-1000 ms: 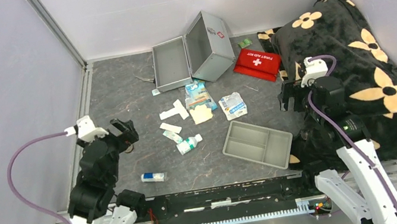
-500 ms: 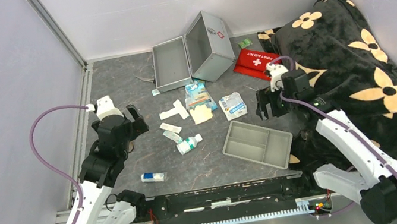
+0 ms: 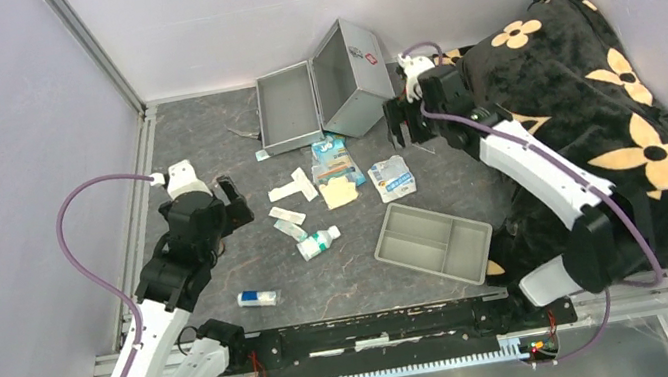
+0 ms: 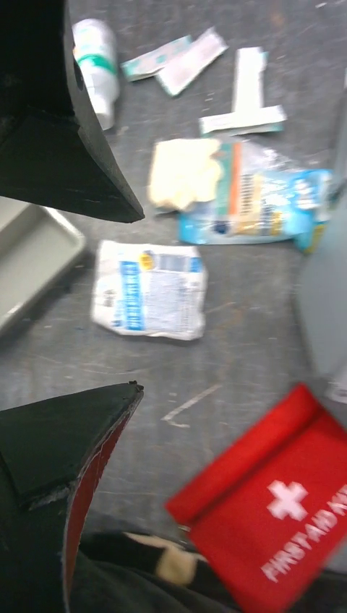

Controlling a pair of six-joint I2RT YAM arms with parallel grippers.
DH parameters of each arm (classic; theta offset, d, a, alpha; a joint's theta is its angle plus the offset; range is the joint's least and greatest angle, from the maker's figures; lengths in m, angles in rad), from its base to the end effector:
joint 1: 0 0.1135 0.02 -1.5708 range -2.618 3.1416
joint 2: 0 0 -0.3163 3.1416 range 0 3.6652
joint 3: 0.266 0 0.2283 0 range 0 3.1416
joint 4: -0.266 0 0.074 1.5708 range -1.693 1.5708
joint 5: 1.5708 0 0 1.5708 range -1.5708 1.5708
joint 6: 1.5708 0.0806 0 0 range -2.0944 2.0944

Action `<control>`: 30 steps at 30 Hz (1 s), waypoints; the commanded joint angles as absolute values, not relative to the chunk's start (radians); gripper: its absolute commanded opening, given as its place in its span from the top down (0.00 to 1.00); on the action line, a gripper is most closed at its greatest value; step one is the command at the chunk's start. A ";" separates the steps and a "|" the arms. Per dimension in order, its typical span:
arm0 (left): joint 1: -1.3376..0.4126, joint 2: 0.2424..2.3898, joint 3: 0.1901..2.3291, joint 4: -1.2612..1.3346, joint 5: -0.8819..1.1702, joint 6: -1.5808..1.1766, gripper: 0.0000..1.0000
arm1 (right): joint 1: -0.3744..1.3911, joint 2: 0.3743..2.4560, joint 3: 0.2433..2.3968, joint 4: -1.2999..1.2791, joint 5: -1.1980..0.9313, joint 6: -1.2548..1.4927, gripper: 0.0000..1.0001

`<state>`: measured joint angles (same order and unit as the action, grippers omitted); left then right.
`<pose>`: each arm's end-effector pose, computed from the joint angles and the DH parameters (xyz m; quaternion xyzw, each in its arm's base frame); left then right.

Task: Organize the medicine kit
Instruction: Adjust the medicine box at the center of the board.

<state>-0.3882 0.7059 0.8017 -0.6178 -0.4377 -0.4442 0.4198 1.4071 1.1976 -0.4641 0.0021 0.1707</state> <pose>0.1242 -0.0139 0.3262 -0.1323 0.8416 -0.0257 0.5230 0.2897 0.1291 0.3420 -0.1115 0.8941 0.1253 0.4152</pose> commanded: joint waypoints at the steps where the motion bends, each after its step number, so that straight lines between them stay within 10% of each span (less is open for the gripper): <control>1: -0.385 0.707 0.797 -0.573 -0.421 -0.409 0.00 | 0.441 1.516 1.377 -0.366 0.075 0.186 0.12; 30: -0.386 0.727 0.799 -0.568 -0.383 -0.397 0.00 | 0.464 2.190 2.097 -0.378 0.331 0.081 0.28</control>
<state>-0.3882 0.7277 0.7971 -0.6033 -0.3889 -0.4438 0.4622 2.1765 2.0438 -0.3759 0.2760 0.1017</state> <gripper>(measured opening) 0.996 0.751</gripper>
